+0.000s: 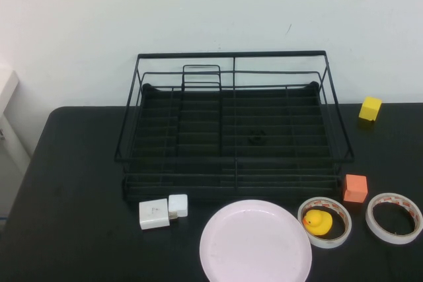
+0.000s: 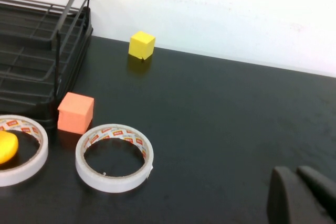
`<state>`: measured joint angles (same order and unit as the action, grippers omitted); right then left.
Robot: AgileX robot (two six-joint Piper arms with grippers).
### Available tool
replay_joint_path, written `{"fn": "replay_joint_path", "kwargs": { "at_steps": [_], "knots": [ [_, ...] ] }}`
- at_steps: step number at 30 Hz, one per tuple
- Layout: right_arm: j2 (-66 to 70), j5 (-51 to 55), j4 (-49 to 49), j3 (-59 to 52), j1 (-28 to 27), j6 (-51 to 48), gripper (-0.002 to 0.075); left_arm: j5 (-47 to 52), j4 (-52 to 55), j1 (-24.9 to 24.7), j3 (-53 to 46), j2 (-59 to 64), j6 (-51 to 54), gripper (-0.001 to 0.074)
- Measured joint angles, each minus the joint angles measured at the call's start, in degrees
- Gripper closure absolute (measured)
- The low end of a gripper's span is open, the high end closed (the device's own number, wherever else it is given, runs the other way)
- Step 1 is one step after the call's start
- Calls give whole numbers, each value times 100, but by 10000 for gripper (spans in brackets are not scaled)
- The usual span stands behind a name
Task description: Place plate on rack
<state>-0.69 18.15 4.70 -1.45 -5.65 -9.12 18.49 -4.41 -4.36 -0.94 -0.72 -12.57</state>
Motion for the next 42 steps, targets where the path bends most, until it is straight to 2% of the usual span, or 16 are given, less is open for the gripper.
{"fn": "replay_joint_path", "kwargs": {
  "at_steps": [42],
  "knots": [
    [0, 34, -120, 8, 0, -152, 728, 0, 146, 0, 0, 0, 19, 738]
  ]
}}
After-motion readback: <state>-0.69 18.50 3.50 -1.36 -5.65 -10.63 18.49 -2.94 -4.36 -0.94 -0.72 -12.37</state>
